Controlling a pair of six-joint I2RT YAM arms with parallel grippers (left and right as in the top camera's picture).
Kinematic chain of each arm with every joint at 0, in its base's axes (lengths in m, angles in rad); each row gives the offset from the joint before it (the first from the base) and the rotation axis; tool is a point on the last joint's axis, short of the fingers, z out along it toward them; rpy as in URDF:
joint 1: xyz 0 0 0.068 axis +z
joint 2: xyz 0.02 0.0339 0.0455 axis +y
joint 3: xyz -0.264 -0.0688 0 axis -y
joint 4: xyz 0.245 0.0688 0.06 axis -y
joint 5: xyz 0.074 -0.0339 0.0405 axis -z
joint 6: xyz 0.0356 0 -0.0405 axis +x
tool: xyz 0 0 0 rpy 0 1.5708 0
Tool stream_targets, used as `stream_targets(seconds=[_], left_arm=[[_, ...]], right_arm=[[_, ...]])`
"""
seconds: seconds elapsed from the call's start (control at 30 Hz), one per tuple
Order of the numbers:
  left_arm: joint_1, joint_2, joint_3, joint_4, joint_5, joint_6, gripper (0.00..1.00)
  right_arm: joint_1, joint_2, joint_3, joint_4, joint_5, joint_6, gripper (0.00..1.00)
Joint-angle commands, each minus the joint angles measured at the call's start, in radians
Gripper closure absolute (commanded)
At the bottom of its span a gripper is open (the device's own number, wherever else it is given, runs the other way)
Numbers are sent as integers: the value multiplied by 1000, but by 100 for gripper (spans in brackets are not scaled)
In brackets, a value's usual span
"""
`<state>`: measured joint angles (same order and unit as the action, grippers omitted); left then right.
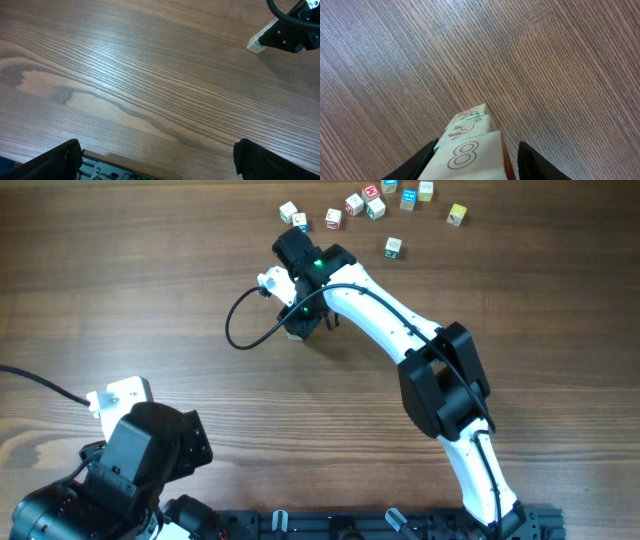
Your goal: Form a tower
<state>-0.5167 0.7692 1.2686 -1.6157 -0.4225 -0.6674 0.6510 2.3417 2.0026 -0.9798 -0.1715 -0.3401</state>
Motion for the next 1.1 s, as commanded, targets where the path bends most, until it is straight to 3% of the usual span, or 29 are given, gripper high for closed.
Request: stream_targets(seconds=[0.0, 0.97, 1.0, 1.07], left_arm=[[5, -1, -2, 3, -20, 12, 0], [5, -1, -2, 3, -20, 12, 0], [5, -1, -2, 3, -20, 12, 0], [5, -1, -2, 3, -20, 12, 0]], right_arm=[[-4, 24, -13, -1, 14, -12, 52], [-4, 24, -14, 0, 14, -12, 61], [-4, 24, -14, 0, 14, -13, 61], [-4, 24, -14, 0, 14, -12, 46]])
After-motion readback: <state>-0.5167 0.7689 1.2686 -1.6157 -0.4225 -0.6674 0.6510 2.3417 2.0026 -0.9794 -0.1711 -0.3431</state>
